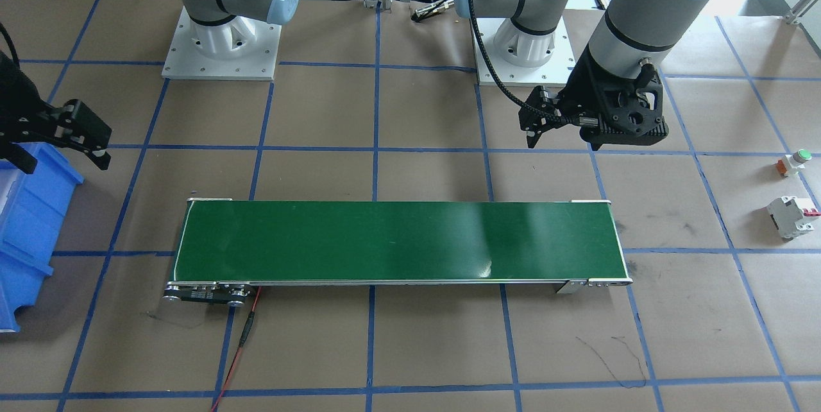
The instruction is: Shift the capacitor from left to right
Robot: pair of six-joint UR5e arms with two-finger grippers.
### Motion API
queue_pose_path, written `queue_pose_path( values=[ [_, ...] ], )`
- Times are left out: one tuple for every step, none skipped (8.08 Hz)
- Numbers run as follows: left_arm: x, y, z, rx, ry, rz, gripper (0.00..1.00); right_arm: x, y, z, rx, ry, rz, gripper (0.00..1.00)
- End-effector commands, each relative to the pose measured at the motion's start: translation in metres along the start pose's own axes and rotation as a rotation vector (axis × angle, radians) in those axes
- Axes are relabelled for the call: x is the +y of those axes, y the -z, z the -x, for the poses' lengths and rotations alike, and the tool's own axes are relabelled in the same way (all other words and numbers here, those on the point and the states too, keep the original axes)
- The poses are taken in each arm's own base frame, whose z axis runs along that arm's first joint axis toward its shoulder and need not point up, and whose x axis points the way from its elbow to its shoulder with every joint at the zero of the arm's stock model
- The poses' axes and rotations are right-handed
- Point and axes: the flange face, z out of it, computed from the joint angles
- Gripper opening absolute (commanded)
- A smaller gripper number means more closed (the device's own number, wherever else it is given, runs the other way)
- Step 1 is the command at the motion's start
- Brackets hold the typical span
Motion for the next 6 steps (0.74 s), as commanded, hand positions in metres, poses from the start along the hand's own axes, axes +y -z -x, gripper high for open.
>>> queue_pose_path(
  values=[
    [0.000,0.000,0.000,0.000,0.000,0.000,1.00,0.000,-0.001,0.058,-0.003,-0.007,0.002,1.00],
    [0.000,0.000,0.000,0.000,0.000,0.000,1.00,0.002,-0.003,0.083,-0.004,-0.015,0.005,1.00],
    [0.000,0.000,0.000,0.000,0.000,0.000,1.00,0.006,-0.004,0.106,-0.005,-0.038,0.012,1.00],
    [0.000,0.000,0.000,-0.001,0.000,0.000,1.00,0.010,-0.005,0.120,-0.006,-0.052,0.027,1.00],
    [0.000,0.000,0.000,0.000,0.000,0.000,1.00,0.019,-0.003,0.124,-0.007,-0.072,0.052,1.00],
    [0.000,0.000,0.000,-0.001,0.000,0.000,1.00,0.028,-0.005,0.125,-0.008,-0.100,0.104,1.00]
  ],
)
